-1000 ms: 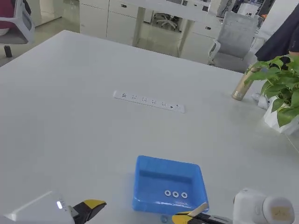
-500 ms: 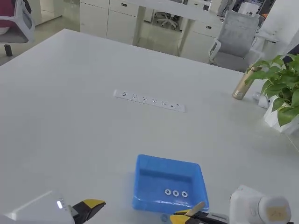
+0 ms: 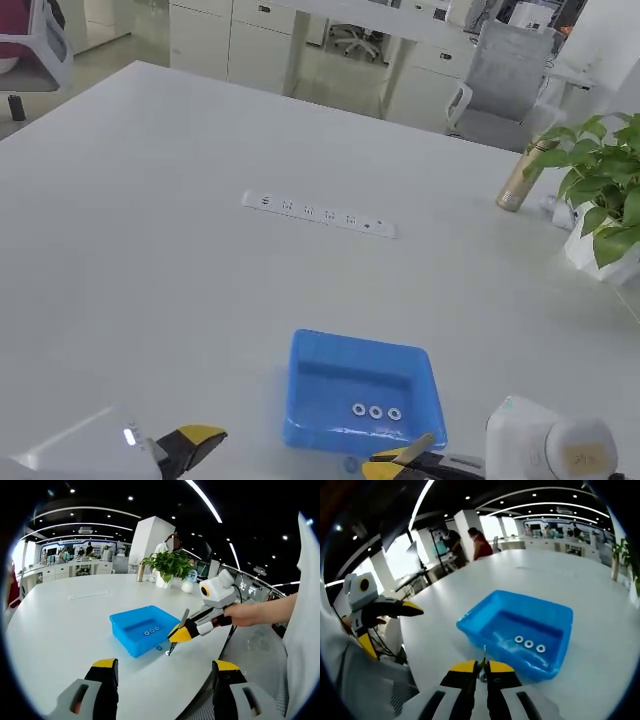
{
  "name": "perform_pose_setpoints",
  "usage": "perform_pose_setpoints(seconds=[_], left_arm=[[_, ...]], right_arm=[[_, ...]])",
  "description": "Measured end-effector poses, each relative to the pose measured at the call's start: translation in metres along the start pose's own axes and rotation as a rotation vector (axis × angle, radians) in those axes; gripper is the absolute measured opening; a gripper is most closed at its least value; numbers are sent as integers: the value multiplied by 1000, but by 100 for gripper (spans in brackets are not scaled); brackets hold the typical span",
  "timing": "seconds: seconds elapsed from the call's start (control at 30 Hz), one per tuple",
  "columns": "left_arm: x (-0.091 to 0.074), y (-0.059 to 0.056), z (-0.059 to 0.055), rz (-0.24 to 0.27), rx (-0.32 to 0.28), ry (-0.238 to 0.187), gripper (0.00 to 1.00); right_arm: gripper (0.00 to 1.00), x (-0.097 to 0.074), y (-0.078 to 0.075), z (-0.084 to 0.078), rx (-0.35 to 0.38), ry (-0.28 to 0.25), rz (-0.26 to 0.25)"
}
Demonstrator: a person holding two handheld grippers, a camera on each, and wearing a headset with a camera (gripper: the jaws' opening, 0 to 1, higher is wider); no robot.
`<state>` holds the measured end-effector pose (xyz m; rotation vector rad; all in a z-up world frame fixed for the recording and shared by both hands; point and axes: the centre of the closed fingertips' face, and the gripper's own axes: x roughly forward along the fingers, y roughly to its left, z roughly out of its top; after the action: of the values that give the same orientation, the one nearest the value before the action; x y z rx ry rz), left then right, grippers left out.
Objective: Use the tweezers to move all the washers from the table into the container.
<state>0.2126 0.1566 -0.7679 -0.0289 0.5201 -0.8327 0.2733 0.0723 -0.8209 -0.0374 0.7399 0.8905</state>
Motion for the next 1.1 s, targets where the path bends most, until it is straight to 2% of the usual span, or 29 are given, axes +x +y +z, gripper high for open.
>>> perform_pose_setpoints(seconds=[0.17,0.57,0.87,0.97,1.1], left_arm=[[0,0,-1,1,-2,1,78],[0,0,-1,1,-1,2,78],[1,-2,-4,-4,17,19,78],[2,-2,-3,-5,10,12,78],[2,-2,-2,-5,12,10,78]], right_arm=[[4,1,3,0,-58,18,-1],[4,6,18,-2,-292,73,30],[4,6,19,-4,-326,75,33],[4,5,19,-6,-361,85,33],[3,4,16,-6,-364,86,33]])
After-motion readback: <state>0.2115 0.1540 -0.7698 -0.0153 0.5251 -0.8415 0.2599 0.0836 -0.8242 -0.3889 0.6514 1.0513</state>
